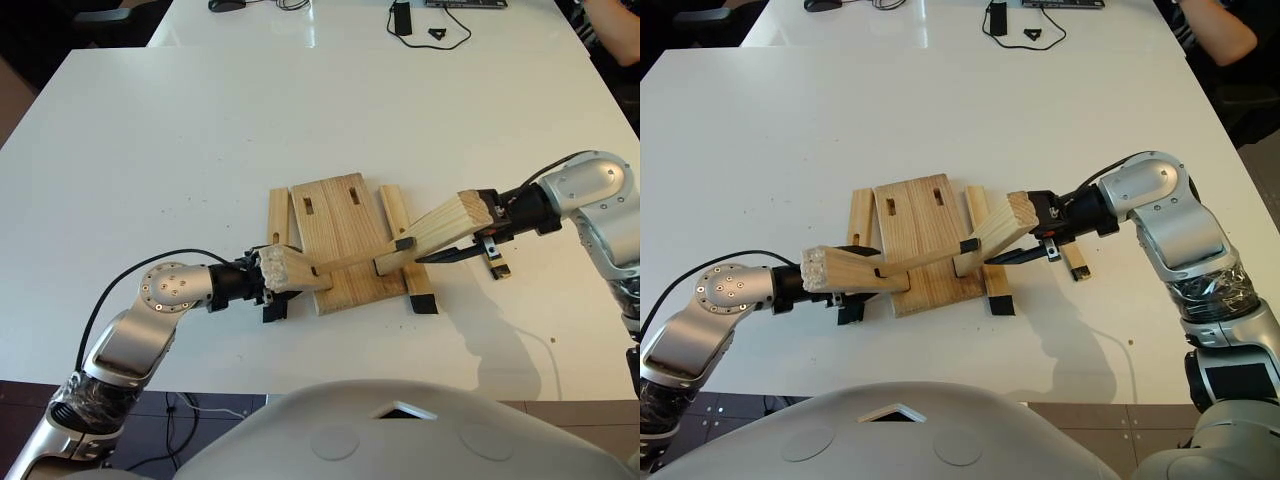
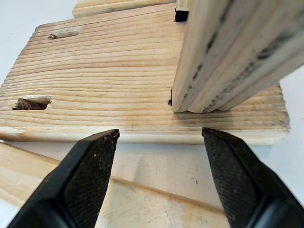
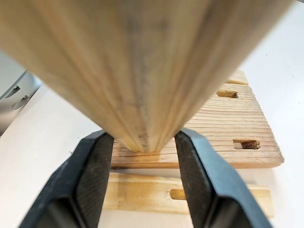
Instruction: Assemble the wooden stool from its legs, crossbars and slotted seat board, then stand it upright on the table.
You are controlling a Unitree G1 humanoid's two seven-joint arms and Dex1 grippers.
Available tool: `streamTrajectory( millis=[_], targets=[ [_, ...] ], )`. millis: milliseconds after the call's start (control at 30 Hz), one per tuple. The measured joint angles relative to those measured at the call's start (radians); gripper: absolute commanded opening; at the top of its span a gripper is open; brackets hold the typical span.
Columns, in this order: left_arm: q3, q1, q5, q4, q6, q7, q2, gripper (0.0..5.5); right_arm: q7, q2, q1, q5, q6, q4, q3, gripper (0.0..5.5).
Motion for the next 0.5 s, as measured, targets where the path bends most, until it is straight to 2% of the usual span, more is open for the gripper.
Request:
streamTrajectory(
  millis=[200,500],
  targets=[
    [0.015,-0.037,-0.029,0.023,-0.003,-0.014,-0.013,3.23,0.020,0.026,-0.033,-0.018,-0.016,0.071,0.037,2.03],
    [0.161,-0.254,-0.114,0.237,-0.015,-0.024,-0.023,3.23,0.028,0.031,-0.051,-0.035,-0.031,0.099,0.055,2.03]
  ],
)
